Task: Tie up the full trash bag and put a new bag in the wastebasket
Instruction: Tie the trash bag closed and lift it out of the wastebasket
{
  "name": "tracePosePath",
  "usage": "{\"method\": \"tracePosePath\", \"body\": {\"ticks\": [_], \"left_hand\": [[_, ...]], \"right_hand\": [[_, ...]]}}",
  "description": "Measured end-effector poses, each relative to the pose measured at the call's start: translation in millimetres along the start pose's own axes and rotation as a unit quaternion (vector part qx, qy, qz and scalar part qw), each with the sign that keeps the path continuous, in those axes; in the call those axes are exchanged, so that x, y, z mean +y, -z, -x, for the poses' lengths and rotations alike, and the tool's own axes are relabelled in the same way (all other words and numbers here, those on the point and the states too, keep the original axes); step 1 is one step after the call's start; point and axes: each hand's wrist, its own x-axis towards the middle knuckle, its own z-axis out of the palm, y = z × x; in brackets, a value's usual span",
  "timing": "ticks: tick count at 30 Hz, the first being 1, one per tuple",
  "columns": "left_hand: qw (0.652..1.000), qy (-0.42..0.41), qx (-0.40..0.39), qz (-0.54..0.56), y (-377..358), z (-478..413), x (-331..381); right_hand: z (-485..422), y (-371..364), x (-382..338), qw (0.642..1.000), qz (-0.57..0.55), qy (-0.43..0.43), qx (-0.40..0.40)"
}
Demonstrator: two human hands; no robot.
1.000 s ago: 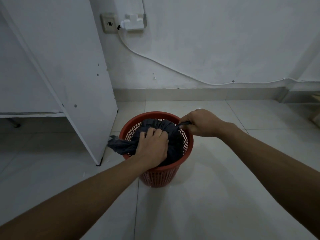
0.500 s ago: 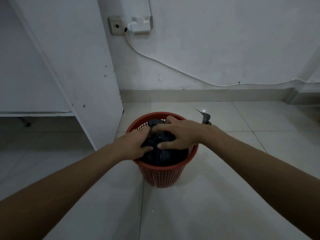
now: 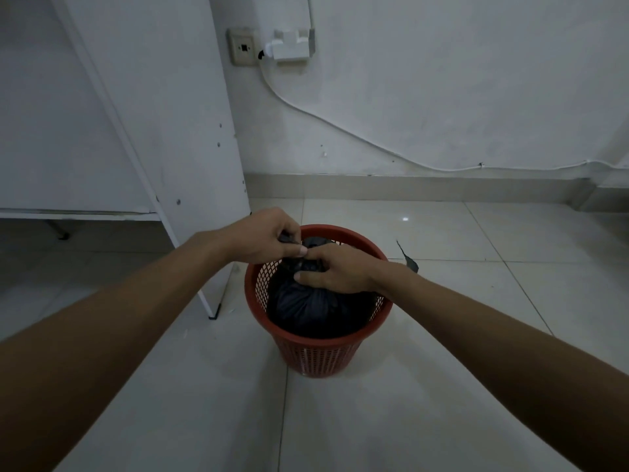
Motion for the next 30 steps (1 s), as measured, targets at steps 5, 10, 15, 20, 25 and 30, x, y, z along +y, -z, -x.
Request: {"method": "tracePosePath", "body": {"ticks": [5,10,15,20,25,30], "left_hand": [[0.999,0.008,-0.037,-0.002,5.5,4.8,-17.7],[0.999,0.010,-0.046,0.003,9.6,7.4,-31.1],[0.999,0.003,-0.038,-0.002,8.2,3.6,-33.7],[0.987,-0.023,0.028,-0.159,-0.2,4.8,-25.1],[0.928,-0.193,0.203,-0.247,-14.7,22.8,6.3],[0.982,0.142,-0.053,-0.112,-50.7,32.2,26.0]], "right_hand": [[5.4,-12.4,5.0,0.988,0.135,0.009,0.070],[10.4,-9.2,8.8,0.984,0.157,0.028,0.085],[11.7,-6.7,12.3,0.984,0.163,0.009,0.074],[20.2,13.8,18.3,0.997,0.041,-0.055,-0.031],[41.4,53.3,27.1,0.990,-0.026,-0.121,-0.075],[44.6,50.8,15.4,0.991,0.094,-0.100,0.003]]}}
